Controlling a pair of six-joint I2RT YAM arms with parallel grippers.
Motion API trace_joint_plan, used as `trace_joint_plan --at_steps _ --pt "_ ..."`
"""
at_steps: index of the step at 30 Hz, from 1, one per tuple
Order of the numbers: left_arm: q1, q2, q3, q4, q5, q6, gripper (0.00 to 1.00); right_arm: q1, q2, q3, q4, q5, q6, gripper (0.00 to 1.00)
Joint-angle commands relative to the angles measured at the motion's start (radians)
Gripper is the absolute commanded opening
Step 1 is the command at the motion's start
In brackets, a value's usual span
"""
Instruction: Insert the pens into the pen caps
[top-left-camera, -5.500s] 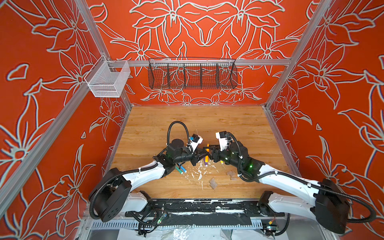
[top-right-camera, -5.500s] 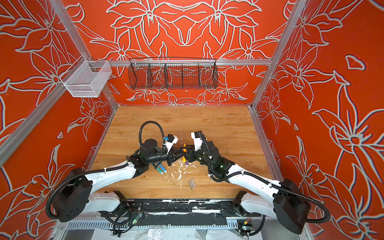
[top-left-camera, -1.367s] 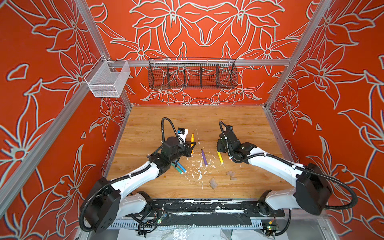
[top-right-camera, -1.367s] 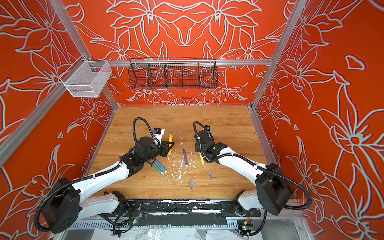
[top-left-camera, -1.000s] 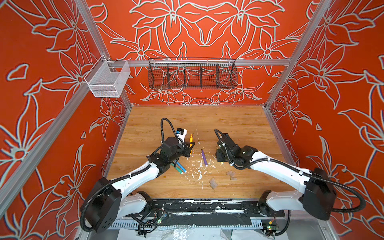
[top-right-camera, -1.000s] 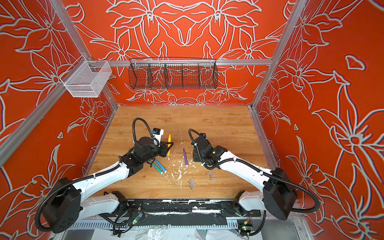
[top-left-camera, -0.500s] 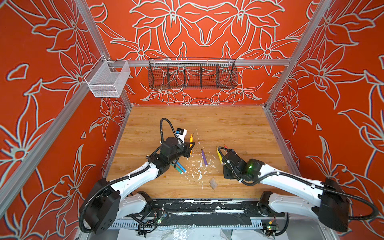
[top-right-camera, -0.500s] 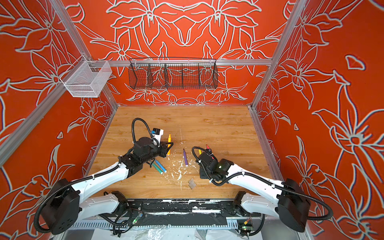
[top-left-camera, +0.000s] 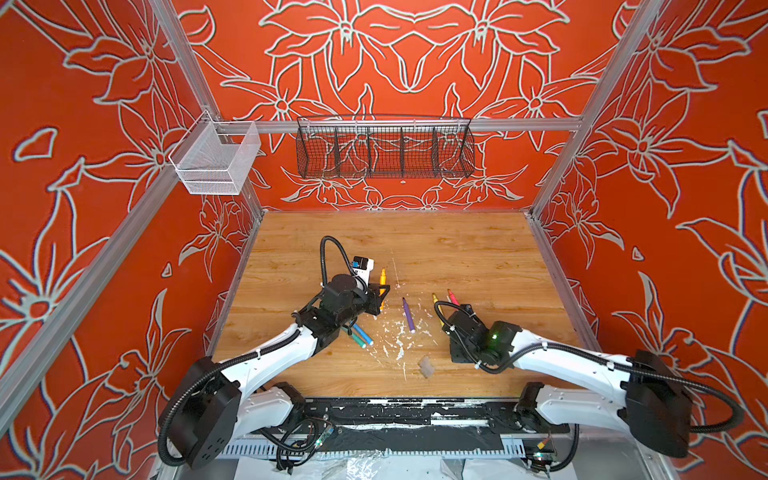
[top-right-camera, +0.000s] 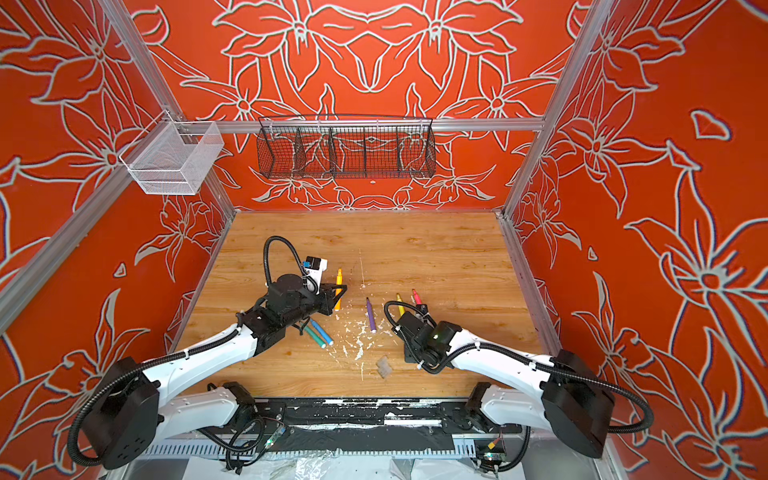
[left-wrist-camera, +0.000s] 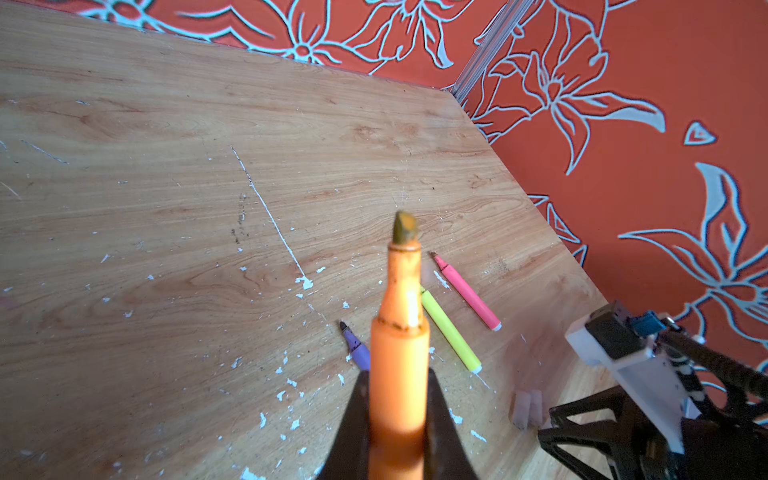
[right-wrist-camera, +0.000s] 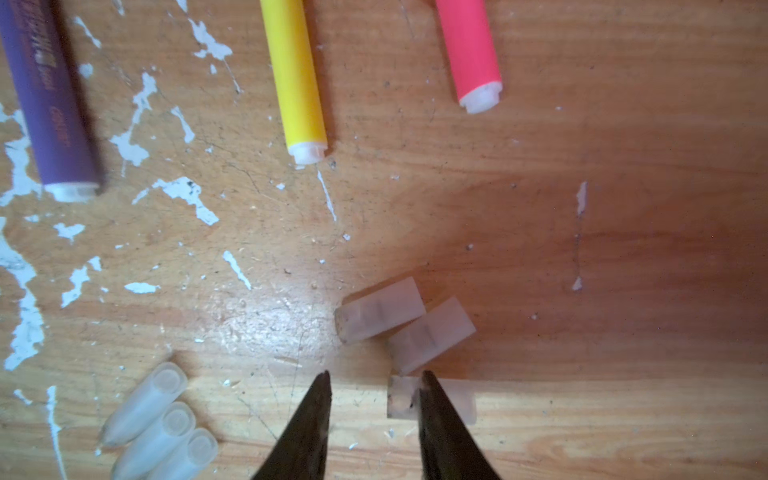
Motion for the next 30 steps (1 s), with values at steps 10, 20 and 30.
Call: trace_joint_plan --at_steps 10,20,30 --pt "0.004 -0.018 -0.001 0.001 0.000 0.014 0.00 -0.026 0.083 0.034 0.051 0.025 0.002 0.38" --pt "0.004 -0.015 -0.001 0.007 0.006 0.014 0.00 -0.025 0.065 0.070 -0.003 0.037 -0.003 0.37" --pt "0.004 -0.012 0.002 0.000 0.005 0.015 0.00 -0.024 0.040 0.043 0.035 0.039 0.003 0.40"
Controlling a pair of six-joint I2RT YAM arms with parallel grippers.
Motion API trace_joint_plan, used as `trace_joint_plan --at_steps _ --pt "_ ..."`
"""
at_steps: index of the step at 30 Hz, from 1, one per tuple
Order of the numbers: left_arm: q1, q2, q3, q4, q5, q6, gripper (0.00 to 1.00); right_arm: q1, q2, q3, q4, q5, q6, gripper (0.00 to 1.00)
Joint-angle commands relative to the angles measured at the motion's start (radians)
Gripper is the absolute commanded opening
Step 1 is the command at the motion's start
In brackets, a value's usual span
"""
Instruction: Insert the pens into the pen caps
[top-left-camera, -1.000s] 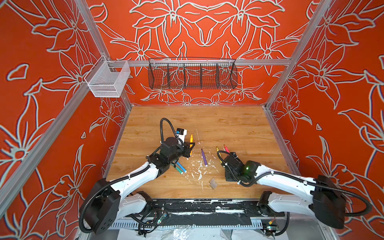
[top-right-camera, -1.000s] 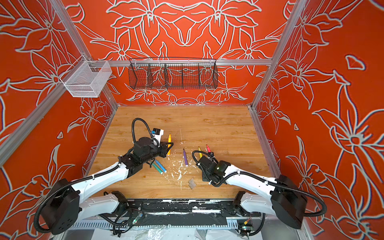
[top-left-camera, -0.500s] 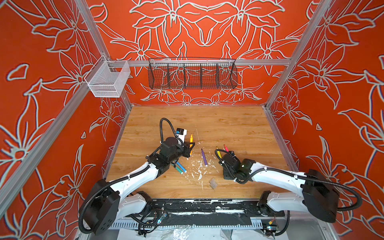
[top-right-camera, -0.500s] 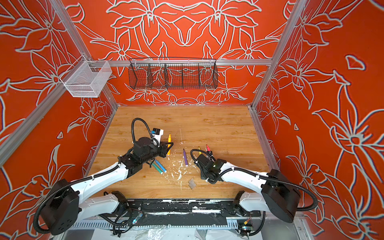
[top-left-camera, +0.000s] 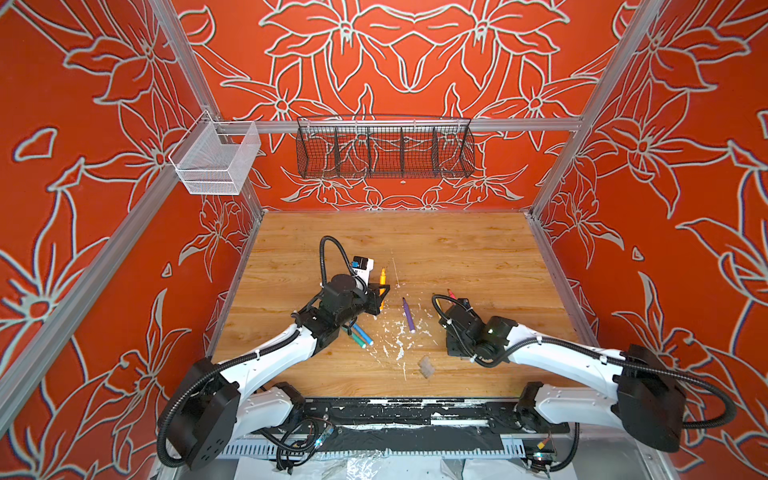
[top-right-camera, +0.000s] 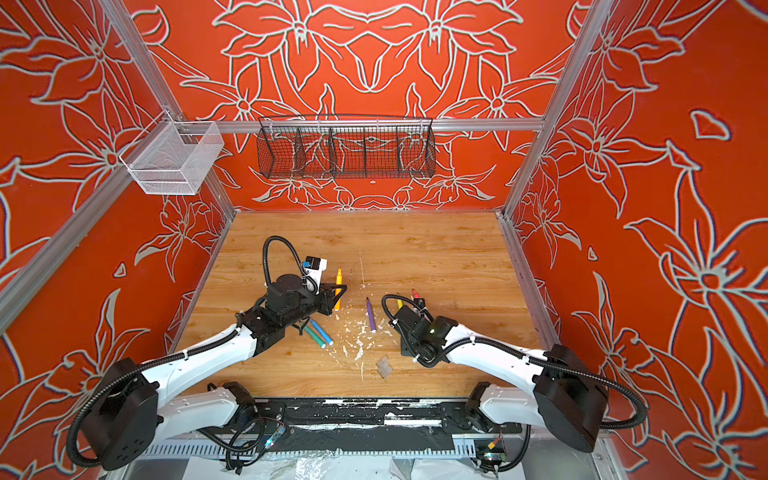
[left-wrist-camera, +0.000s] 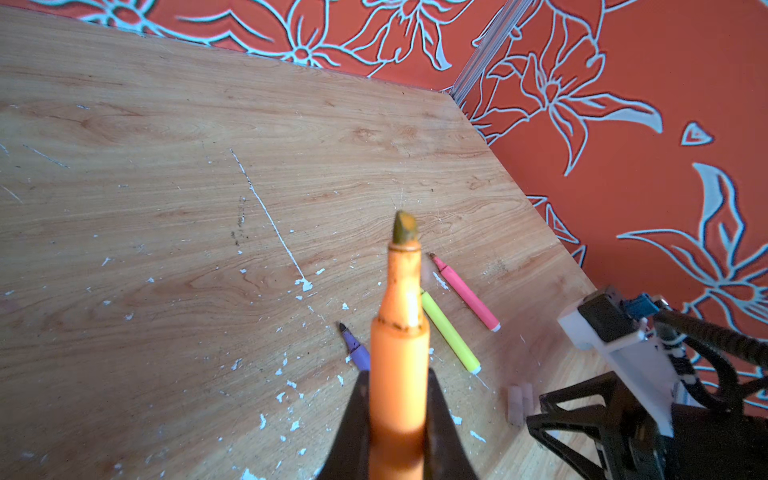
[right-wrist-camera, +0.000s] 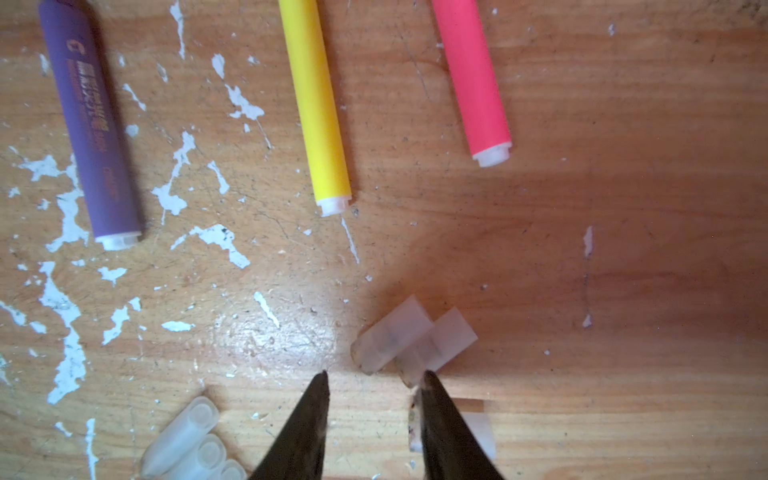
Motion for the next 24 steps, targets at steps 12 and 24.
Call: trace_joint_plan --at_steps 12,24 --pt "0.004 -0.007 0.006 -0.006 0.007 0.015 0.00 -0.004 0.150 0.031 0.051 0.016 0.004 0.40" --pt "0.004 0.000 0.006 0.001 0.008 0.010 0.00 -0.003 0.108 0.081 -0.003 0.031 -0.010 0.39"
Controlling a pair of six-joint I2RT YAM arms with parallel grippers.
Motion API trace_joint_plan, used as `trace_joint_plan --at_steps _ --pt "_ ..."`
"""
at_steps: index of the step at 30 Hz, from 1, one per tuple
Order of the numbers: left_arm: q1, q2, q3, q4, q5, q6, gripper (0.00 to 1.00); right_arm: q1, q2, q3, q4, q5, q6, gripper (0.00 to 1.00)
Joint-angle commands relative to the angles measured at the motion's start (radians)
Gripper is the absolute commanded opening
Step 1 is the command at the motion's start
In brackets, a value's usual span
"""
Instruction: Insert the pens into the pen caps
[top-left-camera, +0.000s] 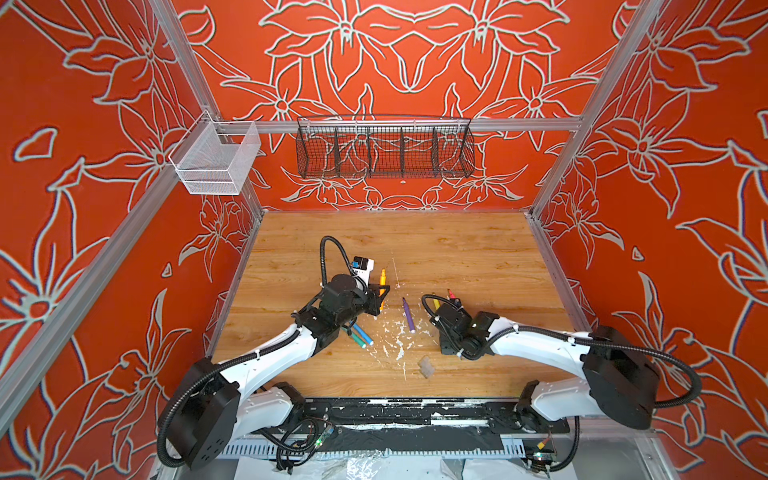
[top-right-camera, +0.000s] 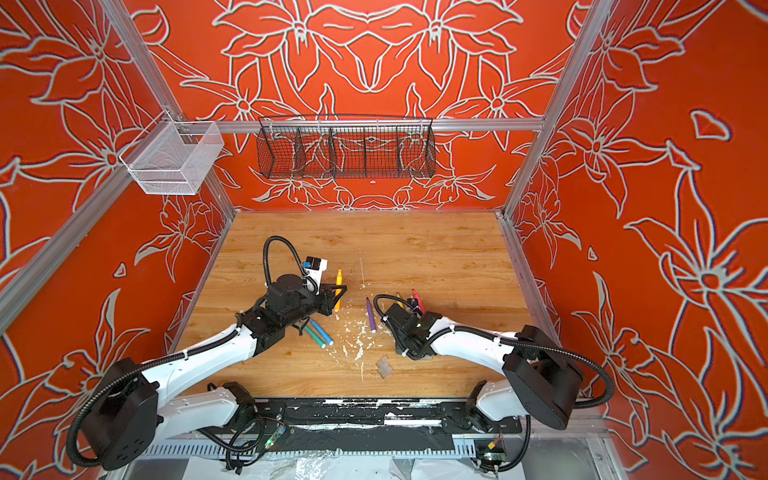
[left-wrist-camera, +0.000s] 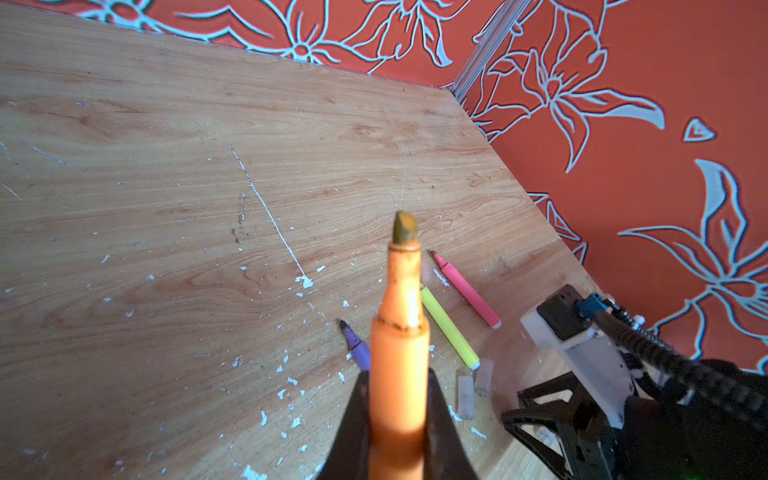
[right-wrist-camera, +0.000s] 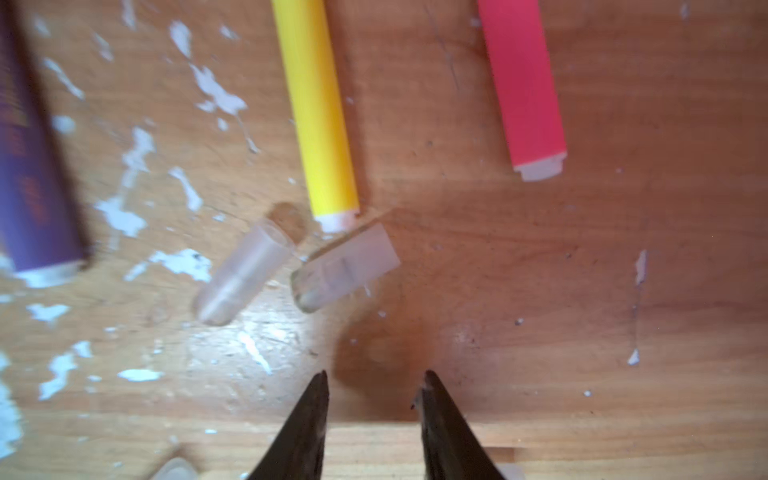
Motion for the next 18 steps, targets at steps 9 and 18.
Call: trace_joint_plan --at_steps 9,18 --pt "0.004 0.006 0.012 -0.006 -0.003 0.009 0.00 -0.001 -0.070 0.073 0.029 -0.013 -0.007 0.40" --pt "0.004 -0.013 0.000 0.010 -0.004 0.008 0.00 -0.001 0.149 0.221 0.031 -0.033 -0.033 0.38"
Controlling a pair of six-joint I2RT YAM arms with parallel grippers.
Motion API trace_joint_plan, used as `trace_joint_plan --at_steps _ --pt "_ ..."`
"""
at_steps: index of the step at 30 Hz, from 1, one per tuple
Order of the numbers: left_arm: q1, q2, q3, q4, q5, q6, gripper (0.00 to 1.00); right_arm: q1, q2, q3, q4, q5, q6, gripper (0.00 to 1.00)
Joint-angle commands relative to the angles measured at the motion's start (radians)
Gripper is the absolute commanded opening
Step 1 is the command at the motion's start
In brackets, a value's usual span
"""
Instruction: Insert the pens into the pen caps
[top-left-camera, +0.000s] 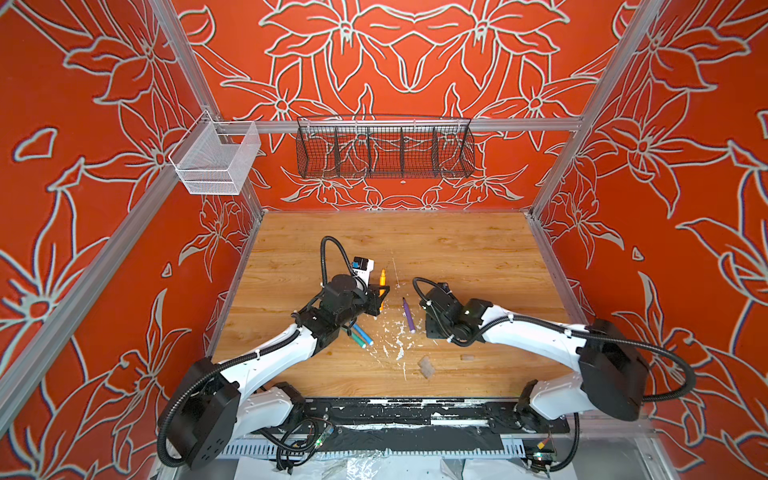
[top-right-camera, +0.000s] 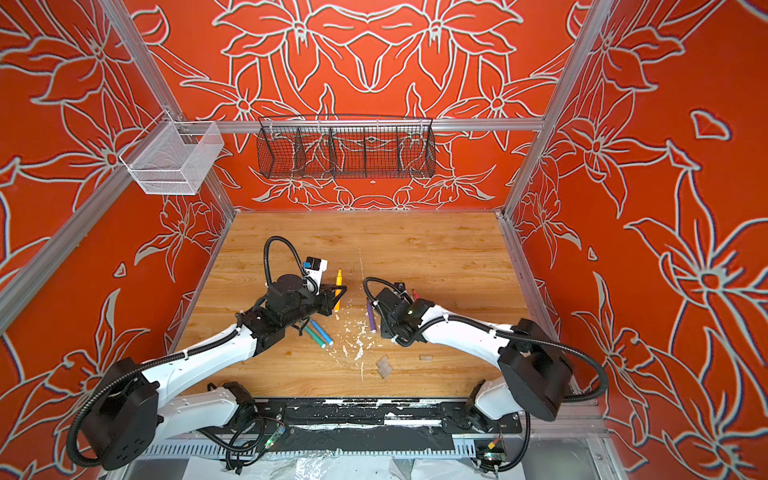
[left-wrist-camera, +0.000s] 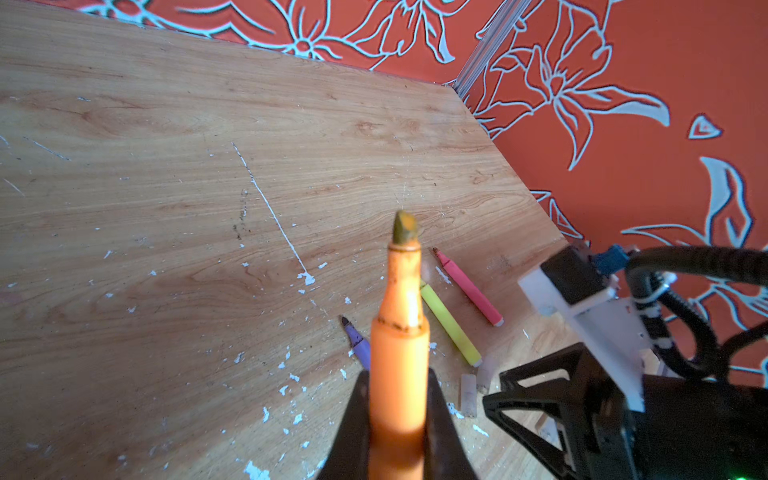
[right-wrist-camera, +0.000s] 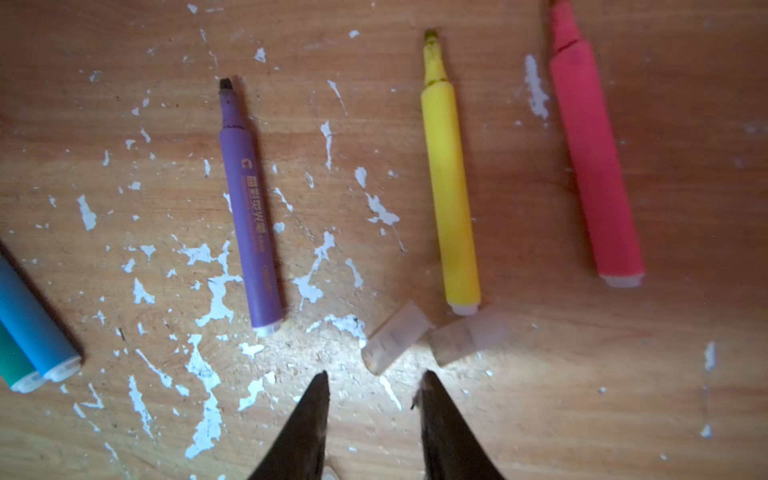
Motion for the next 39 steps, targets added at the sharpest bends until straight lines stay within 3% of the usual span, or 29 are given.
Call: trace_joint_plan --at_steps 1,24,39 --pt "0.004 -0.015 0.000 0.020 0.000 0.008 0.00 0.000 0.056 0.050 -0.014 0.006 -0.011 0.38" --pt "0.004 -0.009 0.011 -0.001 -0.007 0.013 0.00 -0.003 0.119 0.009 -0.025 0.072 0.019 0.37" --pt "0.004 -0.014 0.008 0.003 -0.006 0.013 0.00 -0.001 0.211 0.023 0.008 0.036 0.016 0.35"
